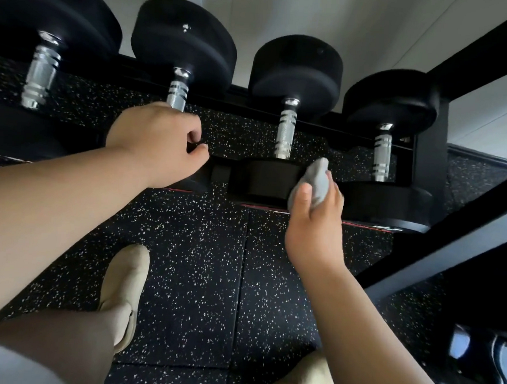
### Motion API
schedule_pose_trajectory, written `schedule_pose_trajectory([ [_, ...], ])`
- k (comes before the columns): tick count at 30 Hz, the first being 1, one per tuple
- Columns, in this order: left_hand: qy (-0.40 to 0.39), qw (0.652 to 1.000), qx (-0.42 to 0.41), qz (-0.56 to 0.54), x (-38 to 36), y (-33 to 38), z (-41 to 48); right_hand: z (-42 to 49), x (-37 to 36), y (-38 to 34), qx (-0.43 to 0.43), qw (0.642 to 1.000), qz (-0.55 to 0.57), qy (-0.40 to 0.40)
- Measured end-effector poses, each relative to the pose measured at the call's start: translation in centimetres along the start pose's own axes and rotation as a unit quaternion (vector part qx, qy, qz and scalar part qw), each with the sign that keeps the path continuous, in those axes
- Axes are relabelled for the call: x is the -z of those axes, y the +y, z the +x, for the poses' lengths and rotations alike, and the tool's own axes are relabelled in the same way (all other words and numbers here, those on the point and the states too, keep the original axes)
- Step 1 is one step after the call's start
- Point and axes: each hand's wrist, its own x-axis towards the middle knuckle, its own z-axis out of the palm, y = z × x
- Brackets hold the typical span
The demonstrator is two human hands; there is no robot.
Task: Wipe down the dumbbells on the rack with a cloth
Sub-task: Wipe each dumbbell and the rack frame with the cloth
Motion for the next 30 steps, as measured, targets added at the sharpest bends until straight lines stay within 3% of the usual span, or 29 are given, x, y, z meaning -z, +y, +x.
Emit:
schedule_pose_trajectory([
  [3,-0.002,1.000,0.000,0.004,0.0,0.0,0.0,-0.5,-0.9,-0.5,0.055,0.995,-0.086,-0.006],
  [5,0.004,1.000,0.001,-0.001,0.0,0.0,0.0,0.1,-0.2,0.0,0.048,0.996,-0.073,-0.012],
  [9,0.005,1.000,0.002,0.000,-0.3,-0.2,0.0,3.2,1.7,0.4,-0.147,0.984,0.103,-0.022],
  [13,0.000,1.000,0.007,0.010,-0.4,-0.3,0.1,7.1,2.5,-0.6,-0.271,0.960,0.050,-0.040],
  [15,-0.003,1.000,0.005,0.013,-0.3,-0.3,0.1,6.4,2.4,-1.9,-0.202,0.978,0.049,0.006],
  [17,-0.004,1.000,-0.001,0.015,-0.2,-0.2,0.0,4.1,0.7,-3.5,-0.086,0.996,-0.021,-0.007],
  [20,-0.007,1.000,0.001,0.016,-0.1,-0.1,0.0,1.7,-1.5,-3.8,0.106,0.977,-0.184,-0.017],
  [23,-0.004,1.000,0.005,0.017,-0.2,-0.2,0.1,3.0,-0.3,-3.1,0.134,0.980,-0.148,-0.003],
  [27,-0.003,1.000,0.002,0.018,-0.3,-0.2,0.1,4.9,1.6,-2.4,-0.071,0.997,0.021,-0.015],
  [30,-0.008,1.000,0.002,0.019,-0.3,-0.2,0.0,6.6,2.2,-2.8,-0.140,0.989,-0.020,-0.036],
])
